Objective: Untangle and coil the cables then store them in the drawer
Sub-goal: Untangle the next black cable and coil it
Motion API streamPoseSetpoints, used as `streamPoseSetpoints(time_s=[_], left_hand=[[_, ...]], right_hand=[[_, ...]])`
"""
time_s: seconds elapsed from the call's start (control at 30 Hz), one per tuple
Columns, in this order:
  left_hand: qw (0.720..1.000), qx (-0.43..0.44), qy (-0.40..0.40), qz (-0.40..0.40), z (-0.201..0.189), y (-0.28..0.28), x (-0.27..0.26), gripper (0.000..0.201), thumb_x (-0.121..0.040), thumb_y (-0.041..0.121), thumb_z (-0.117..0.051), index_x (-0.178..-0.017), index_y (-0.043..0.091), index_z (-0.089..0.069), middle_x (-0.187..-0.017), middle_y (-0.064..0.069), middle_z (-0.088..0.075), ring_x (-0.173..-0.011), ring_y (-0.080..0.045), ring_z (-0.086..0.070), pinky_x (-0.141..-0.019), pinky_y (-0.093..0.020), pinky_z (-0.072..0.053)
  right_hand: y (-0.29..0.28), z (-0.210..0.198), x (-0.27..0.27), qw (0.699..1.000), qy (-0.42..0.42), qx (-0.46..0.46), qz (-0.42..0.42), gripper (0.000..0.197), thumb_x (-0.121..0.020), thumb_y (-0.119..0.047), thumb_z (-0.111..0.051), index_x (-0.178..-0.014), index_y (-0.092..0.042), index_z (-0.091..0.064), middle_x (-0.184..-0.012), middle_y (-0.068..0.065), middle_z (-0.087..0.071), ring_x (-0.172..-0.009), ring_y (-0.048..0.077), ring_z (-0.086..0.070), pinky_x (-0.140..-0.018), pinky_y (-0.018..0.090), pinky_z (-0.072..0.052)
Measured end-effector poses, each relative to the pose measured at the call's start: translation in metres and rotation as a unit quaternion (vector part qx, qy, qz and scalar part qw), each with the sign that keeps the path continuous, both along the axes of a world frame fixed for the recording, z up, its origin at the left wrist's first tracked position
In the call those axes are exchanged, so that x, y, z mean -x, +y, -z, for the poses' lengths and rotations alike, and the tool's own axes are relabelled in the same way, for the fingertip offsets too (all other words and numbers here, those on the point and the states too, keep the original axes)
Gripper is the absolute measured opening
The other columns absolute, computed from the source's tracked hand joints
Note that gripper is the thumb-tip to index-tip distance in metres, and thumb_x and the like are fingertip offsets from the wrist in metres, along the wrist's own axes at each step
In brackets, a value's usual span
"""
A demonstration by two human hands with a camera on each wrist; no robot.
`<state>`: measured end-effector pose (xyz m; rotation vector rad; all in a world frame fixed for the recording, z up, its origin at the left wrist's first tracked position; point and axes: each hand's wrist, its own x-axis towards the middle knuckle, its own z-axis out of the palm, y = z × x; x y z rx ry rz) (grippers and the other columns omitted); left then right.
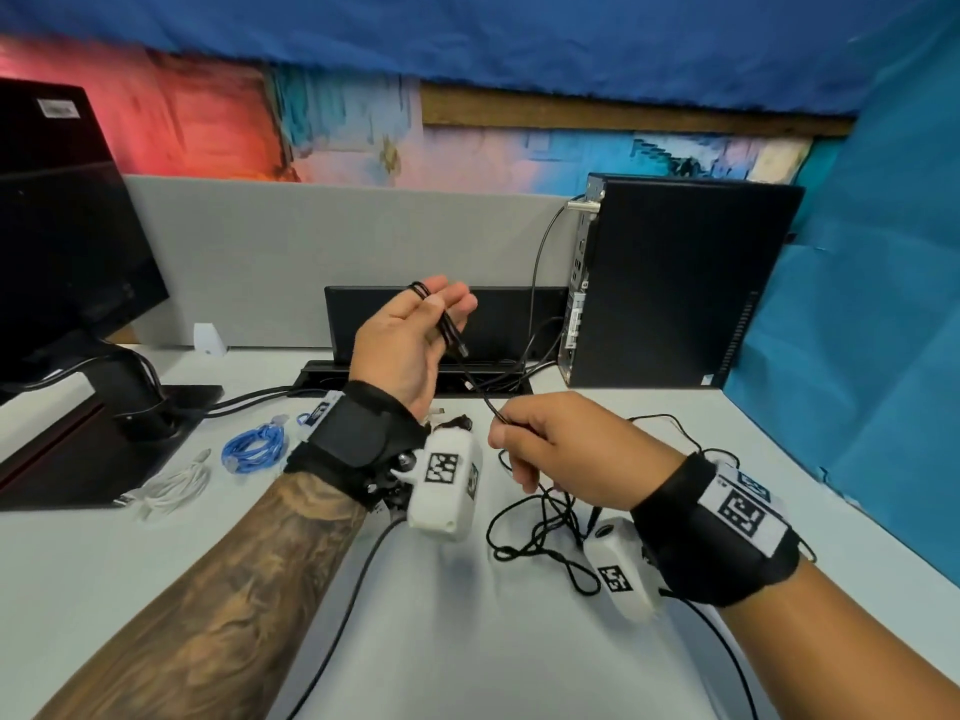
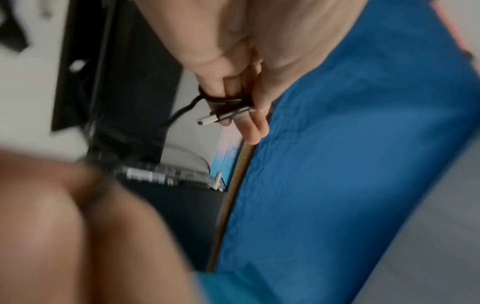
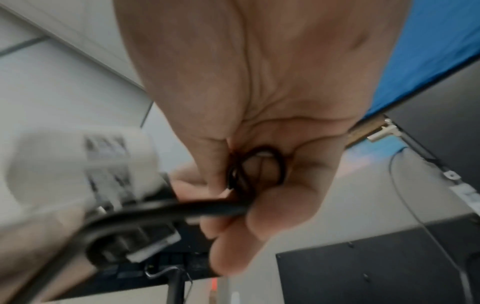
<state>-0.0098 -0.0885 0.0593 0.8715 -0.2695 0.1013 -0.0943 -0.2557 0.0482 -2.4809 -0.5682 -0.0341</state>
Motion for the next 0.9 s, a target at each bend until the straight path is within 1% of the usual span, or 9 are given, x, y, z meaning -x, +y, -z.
streamPoseSetpoints(time_s=[0.1, 0.17, 0.27, 0.33, 0.53, 0.63, 0.73, 0.83, 0.9], left_hand=[[0.951, -0.269, -0.116, -0.098, 0.012, -0.001, 0.003, 0.020, -0.097, -0.001, -0.052, -0.108, 0.005, -0.068, -0.091, -0.010, -0.076, -0.085, -0.022, -0.074, -0.087, -0.035, -0.058], [0.889, -0.420, -0.178, -0.035, 0.021, -0.001, 0.011, 0.019, -0.099, 0.007, -0.052, -0.098, 0.010, -0.070, -0.078, -0.001, -0.073, -0.074, -0.017, -0.069, -0.076, -0.035, -0.057], [0.817, -0.537, -0.194, 0.083, 0.026, 0.002, 0.023, 0.037, -0.103, 0.036, -0.043, -0.079, 0.018, -0.066, -0.061, 0.011, -0.056, -0.061, -0.009, -0.051, -0.063, -0.035, -0.045], [0.808, -0.552, -0.173, 0.114, 0.022, 0.006, 0.024, 0.039, -0.101, 0.039, -0.047, -0.071, 0.018, -0.061, -0.056, 0.012, -0.047, -0.057, -0.009, -0.045, -0.064, -0.030, -0.043], [0.940, -0.254, 0.028, 0.225, 0.011, 0.033, 0.009, 0.036, -0.096, 0.025, -0.048, -0.061, 0.017, -0.046, -0.050, 0.007, -0.021, -0.043, -0.010, -0.021, -0.048, -0.026, -0.036], [0.948, -0.136, 0.088, 0.274, 0.011, 0.041, 0.006, 0.035, -0.094, 0.027, -0.046, -0.060, 0.018, -0.044, -0.047, 0.009, -0.022, -0.045, -0.010, -0.015, -0.046, -0.023, -0.035], [0.949, -0.025, 0.100, 0.298, 0.006, 0.034, 0.011, 0.032, -0.094, 0.024, -0.040, -0.063, 0.018, -0.045, -0.048, 0.009, -0.024, -0.045, -0.008, -0.016, -0.047, -0.021, -0.036], [0.953, 0.077, 0.084, 0.282, -0.002, 0.032, 0.014, 0.026, -0.091, 0.017, -0.035, -0.069, 0.015, -0.048, -0.052, 0.009, -0.028, -0.046, -0.007, -0.022, -0.050, -0.021, -0.038], [0.955, 0.122, 0.078, 0.259, -0.010, 0.030, 0.012, 0.017, -0.087, 0.013, -0.039, -0.077, 0.012, -0.053, -0.057, 0.008, -0.033, -0.049, -0.007, -0.030, -0.055, -0.023, -0.043]], right_hand=[[-0.003, -0.011, 0.010, 0.999, -0.009, -0.037, -0.020, 0.028, -0.105, -0.030, -0.050, -0.088, -0.014, -0.065, -0.068, -0.002, -0.066, -0.053, 0.005, -0.059, -0.054, 0.016, -0.043], [-0.013, -0.022, 0.009, 0.996, -0.078, -0.052, 0.002, 0.026, -0.104, -0.028, -0.053, -0.083, -0.020, -0.066, -0.065, -0.009, -0.061, -0.055, 0.003, -0.056, -0.056, 0.013, -0.039], [-0.033, -0.032, -0.001, 0.985, -0.148, -0.072, 0.052, 0.032, -0.105, -0.028, -0.051, -0.077, -0.021, -0.063, -0.064, -0.010, -0.061, -0.059, 0.001, -0.054, -0.059, 0.011, -0.039], [-0.046, -0.031, -0.009, 0.988, -0.116, -0.075, 0.073, 0.033, -0.107, -0.029, -0.047, -0.082, -0.019, -0.066, -0.065, 0.000, -0.064, -0.055, 0.000, -0.052, -0.059, 0.008, -0.039], [-0.074, -0.018, -0.028, 0.972, -0.035, -0.183, 0.142, 0.024, -0.104, -0.027, -0.054, -0.091, -0.012, -0.068, -0.050, -0.012, -0.050, -0.046, 0.002, -0.038, -0.046, 0.014, -0.033], [-0.077, -0.015, -0.033, 0.964, 0.001, -0.242, 0.110, 0.020, -0.099, -0.025, -0.063, -0.097, -0.005, -0.063, -0.060, 0.003, -0.044, -0.047, 0.002, -0.037, -0.045, 0.017, -0.031], [-0.068, -0.007, -0.039, 0.979, -0.013, -0.175, 0.108, 0.030, -0.099, -0.032, -0.064, -0.090, -0.004, -0.062, -0.068, 0.012, -0.046, -0.048, 0.004, -0.040, -0.049, 0.010, -0.038], [-0.060, 0.002, -0.042, 0.988, -0.019, -0.087, 0.128, 0.035, -0.103, -0.042, -0.054, -0.080, -0.018, -0.065, -0.065, -0.016, -0.060, -0.059, -0.008, -0.054, -0.062, 0.015, -0.040], [-0.055, 0.006, -0.042, 0.990, -0.004, -0.077, 0.121, 0.039, -0.104, -0.043, -0.049, -0.076, -0.020, -0.064, -0.063, -0.014, -0.057, -0.056, -0.007, -0.054, -0.063, 0.019, -0.040]])
